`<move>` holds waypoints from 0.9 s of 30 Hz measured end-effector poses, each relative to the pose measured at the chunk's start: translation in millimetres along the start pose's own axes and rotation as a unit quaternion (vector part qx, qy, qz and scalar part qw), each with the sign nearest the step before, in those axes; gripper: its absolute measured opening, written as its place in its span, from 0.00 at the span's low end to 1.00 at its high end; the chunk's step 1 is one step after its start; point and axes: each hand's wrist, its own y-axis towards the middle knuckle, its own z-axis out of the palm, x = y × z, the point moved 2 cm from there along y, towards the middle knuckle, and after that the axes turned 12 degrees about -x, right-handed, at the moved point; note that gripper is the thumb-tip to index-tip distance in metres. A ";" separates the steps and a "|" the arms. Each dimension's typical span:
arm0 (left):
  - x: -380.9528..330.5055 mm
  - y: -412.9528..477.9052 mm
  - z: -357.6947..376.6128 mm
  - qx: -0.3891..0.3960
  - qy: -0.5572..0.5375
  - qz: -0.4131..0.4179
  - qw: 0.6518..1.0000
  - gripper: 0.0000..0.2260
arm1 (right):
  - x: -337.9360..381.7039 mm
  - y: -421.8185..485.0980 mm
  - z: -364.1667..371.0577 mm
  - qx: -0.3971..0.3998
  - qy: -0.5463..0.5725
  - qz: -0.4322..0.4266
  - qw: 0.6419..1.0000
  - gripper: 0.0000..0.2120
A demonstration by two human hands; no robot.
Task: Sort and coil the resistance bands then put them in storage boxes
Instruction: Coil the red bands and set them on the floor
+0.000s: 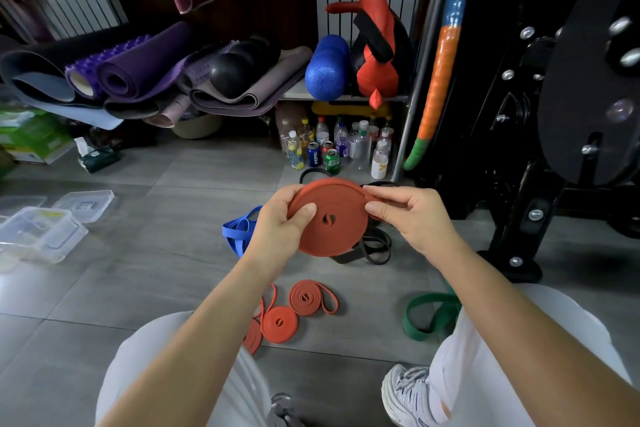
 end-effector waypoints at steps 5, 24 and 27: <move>-0.9 -1.6 -0.3 -0.011 -0.029 -0.029 0.999 0.11 | -2.5 -0.4 0.9 0.011 0.006 0.017 1.000 0.14; -4.6 6.9 11.4 0.034 -0.105 -0.117 0.987 0.08 | -6.1 8.0 -0.1 -0.009 -0.040 0.023 0.999 0.12; -14.1 22.9 16.9 0.040 -0.107 -0.100 0.988 0.04 | -3.6 27.8 -0.2 -0.019 -0.022 0.057 0.998 0.12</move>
